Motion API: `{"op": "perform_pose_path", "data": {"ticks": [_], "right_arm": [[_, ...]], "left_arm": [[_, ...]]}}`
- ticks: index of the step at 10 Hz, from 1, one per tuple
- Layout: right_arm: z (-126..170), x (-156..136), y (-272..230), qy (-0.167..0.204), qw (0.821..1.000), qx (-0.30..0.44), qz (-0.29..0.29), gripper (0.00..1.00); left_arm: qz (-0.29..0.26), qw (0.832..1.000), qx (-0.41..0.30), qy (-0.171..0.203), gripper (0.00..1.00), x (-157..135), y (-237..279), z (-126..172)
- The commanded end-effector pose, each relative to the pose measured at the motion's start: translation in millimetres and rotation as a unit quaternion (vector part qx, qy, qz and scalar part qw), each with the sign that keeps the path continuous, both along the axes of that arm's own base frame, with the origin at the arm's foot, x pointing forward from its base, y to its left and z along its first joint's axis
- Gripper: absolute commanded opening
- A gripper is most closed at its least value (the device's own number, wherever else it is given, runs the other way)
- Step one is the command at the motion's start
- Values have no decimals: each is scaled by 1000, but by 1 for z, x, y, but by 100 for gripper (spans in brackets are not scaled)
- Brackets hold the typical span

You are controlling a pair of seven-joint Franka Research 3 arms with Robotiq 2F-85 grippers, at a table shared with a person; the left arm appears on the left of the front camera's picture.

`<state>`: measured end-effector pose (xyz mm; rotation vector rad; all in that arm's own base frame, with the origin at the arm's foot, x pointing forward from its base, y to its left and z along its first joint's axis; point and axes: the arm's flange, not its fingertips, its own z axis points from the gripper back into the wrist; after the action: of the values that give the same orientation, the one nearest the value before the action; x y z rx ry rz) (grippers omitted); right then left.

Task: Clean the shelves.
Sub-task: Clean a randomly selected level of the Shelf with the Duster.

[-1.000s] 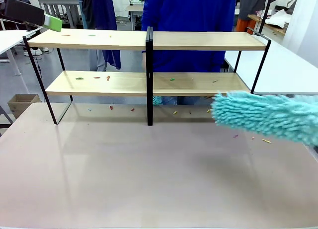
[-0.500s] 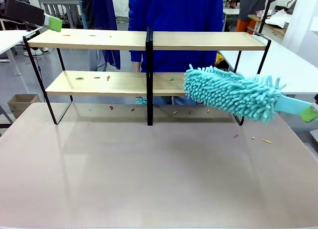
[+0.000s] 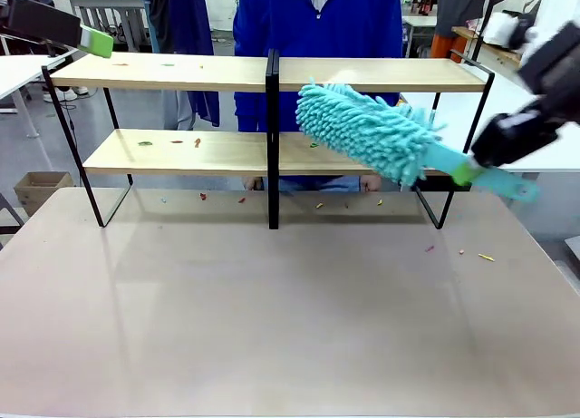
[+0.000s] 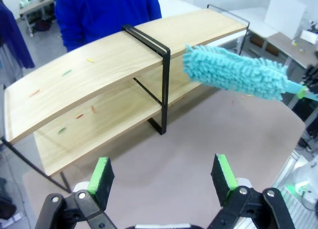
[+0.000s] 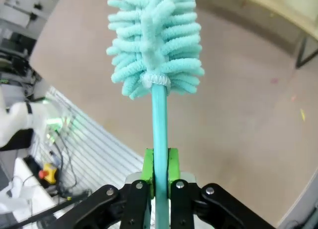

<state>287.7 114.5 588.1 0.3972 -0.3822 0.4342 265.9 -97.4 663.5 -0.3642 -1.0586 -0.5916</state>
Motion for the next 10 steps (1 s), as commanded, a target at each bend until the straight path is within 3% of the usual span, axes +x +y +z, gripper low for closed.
{"op": "perform_pose_path", "data": {"ticks": [1,5,10], "right_arm": [[-5,38,24,9,1000,12,-22,13],[-43,77,50,38,997,-6,-60,13],[-64,113,60,39,995,30,-87,13]], "left_arm": [[-4,1000,-1,-1,100,0,1,-2],[-4,1000,-1,-1,100,0,1,-2],[-4,1000,-1,-1,100,0,1,-2]]}}
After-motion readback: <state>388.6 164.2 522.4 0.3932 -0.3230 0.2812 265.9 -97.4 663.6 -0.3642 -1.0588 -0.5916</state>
